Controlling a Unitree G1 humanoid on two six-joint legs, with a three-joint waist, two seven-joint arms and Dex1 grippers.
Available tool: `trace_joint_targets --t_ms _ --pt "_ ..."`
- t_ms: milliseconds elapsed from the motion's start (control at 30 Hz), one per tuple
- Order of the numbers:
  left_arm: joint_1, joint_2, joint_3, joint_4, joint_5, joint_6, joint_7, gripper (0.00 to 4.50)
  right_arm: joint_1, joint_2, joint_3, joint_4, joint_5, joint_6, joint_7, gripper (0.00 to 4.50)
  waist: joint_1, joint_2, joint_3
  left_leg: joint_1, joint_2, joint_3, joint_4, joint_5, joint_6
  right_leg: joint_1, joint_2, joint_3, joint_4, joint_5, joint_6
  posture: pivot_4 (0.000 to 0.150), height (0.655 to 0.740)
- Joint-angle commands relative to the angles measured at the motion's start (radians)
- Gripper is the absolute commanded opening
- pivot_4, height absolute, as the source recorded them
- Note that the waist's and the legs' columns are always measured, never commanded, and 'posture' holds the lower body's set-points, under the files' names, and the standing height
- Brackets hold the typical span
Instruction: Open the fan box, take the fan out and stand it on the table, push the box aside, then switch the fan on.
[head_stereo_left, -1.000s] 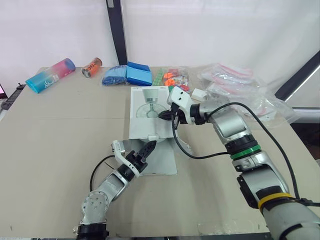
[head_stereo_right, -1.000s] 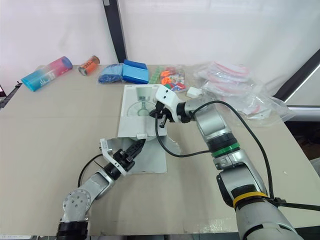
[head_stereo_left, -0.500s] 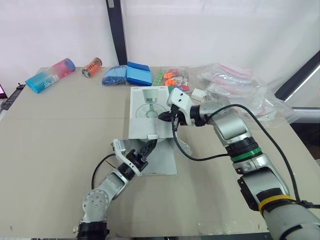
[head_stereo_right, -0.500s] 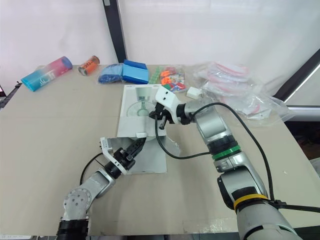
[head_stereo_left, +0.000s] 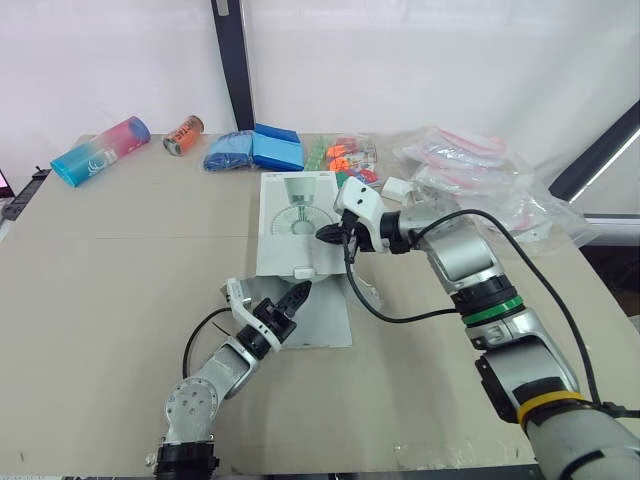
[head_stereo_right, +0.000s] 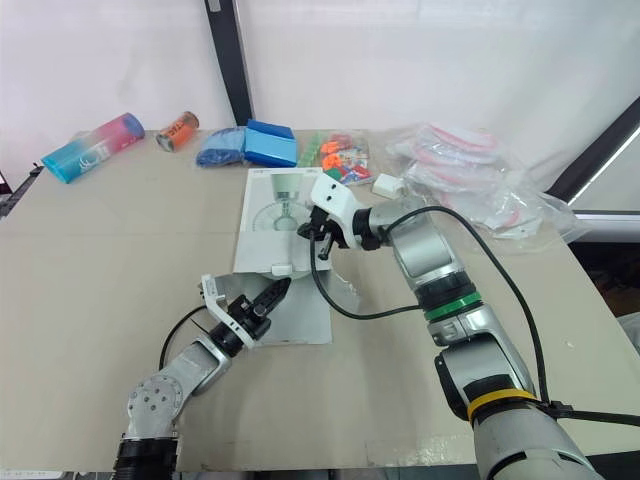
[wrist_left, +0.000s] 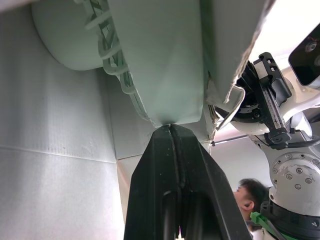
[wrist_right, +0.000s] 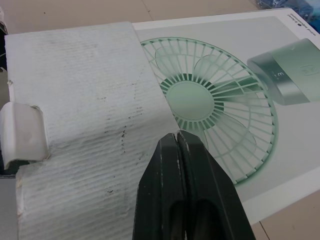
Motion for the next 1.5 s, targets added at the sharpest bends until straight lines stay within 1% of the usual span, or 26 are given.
trace_joint_targets --t_ms 33,100,133,167,200,233,500,833,1067,1200,1500 --pt "0.012 -0.028 0.013 -0.028 -0.016 -0.016 0.005 0.44 0.004 0.005 -0.003 -0.013 0.005 0.001 0.005 0.0 0.0 0.0 0.0 0.0 0.0 0.0 0.0 0.0 0.0 0.0 0.0 0.0 0.0 0.0 0.0 0.15 0.74" --pt "0.012 -0.031 0.015 -0.03 -0.02 -0.016 0.009 0.71 0.006 0.006 -0.002 -0.015 0.006 0.001 0.005 0.0 0.0 0.0 0.0 0.0 0.0 0.0 0.0 0.0 0.0 0.0 0.0 0.0 0.0 0.0 0.0 0.15 0.74" --pt "0.01 -0.03 0.014 -0.031 -0.019 -0.014 0.012 1.03 0.007 0.007 -0.002 -0.016 0.007 0.001 0.005 0.0 0.0 0.0 0.0 0.0 0.0 0.0 0.0 0.0 0.0 0.0 0.0 0.0 0.0 0.0 0.0 0.15 0.74" --pt "0.007 -0.029 0.012 -0.029 -0.015 -0.012 0.02 1.18 0.007 0.007 -0.002 -0.016 0.007 0.001 0.006 0.0 0.0 0.0 0.0 0.0 0.0 0.0 0.0 0.0 0.0 0.0 0.0 0.0 0.0 0.0 0.0 0.15 0.74" --pt "0.004 -0.029 0.011 -0.026 -0.013 -0.01 0.026 1.65 0.007 0.007 -0.002 -0.016 0.007 0.0 0.006 0.0 0.0 0.0 0.0 0.0 0.0 0.0 0.0 0.0 0.0 0.0 0.0 0.0 0.0 0.0 0.0 0.15 0.74" --pt "0.003 -0.029 0.009 -0.026 -0.012 -0.01 0.027 1.92 0.006 0.007 -0.002 -0.016 0.007 0.0 0.007 0.0 0.0 0.0 0.0 0.0 0.0 0.0 0.0 0.0 0.0 0.0 0.0 0.0 0.0 0.0 0.0 0.15 0.74" --pt "-0.013 -0.045 0.023 -0.011 -0.027 -0.027 0.037 1.92 0.012 0.004 -0.001 -0.03 0.007 0.004 0.009 0.0 0.0 0.0 0.0 0.0 0.0 0.0 0.0 0.0 0.0 0.0 0.0 0.0 0.0 0.0 0.0 0.15 0.74" --pt "-0.029 -0.046 0.031 -0.015 -0.042 -0.037 0.014 1.92 0.016 0.008 0.001 -0.035 0.007 0.002 0.006 0.0 0.0 0.0 0.0 0.0 0.0 0.0 0.0 0.0 -0.001 0.0 0.0 0.0 0.0 0.0 0.0 0.15 0.74" --pt "-0.018 -0.032 0.003 -0.031 -0.033 -0.026 0.003 1.92 0.016 0.012 0.002 -0.042 0.007 0.005 0.006 0.0 0.0 0.0 0.0 0.0 0.0 0.0 0.0 0.0 -0.001 0.0 0.0 0.0 0.0 0.0 0.0 0.15 0.74" --pt "-0.01 -0.041 0.01 -0.024 -0.048 -0.026 0.022 1.92 0.02 0.014 0.003 -0.049 0.009 0.009 0.007 0.0 0.0 0.0 0.0 0.0 0.0 0.0 -0.001 0.0 -0.001 0.0 0.0 0.0 -0.001 0.0 0.0 0.15 0.74" --pt "0.01 -0.019 0.014 -0.022 -0.054 -0.003 0.054 1.92 0.023 0.018 -0.002 -0.051 0.012 0.012 0.001 0.0 0.0 0.0 0.0 0.0 0.0 0.0 -0.001 0.0 -0.001 0.0 0.0 0.0 -0.001 0.0 0.001 0.15 0.74"
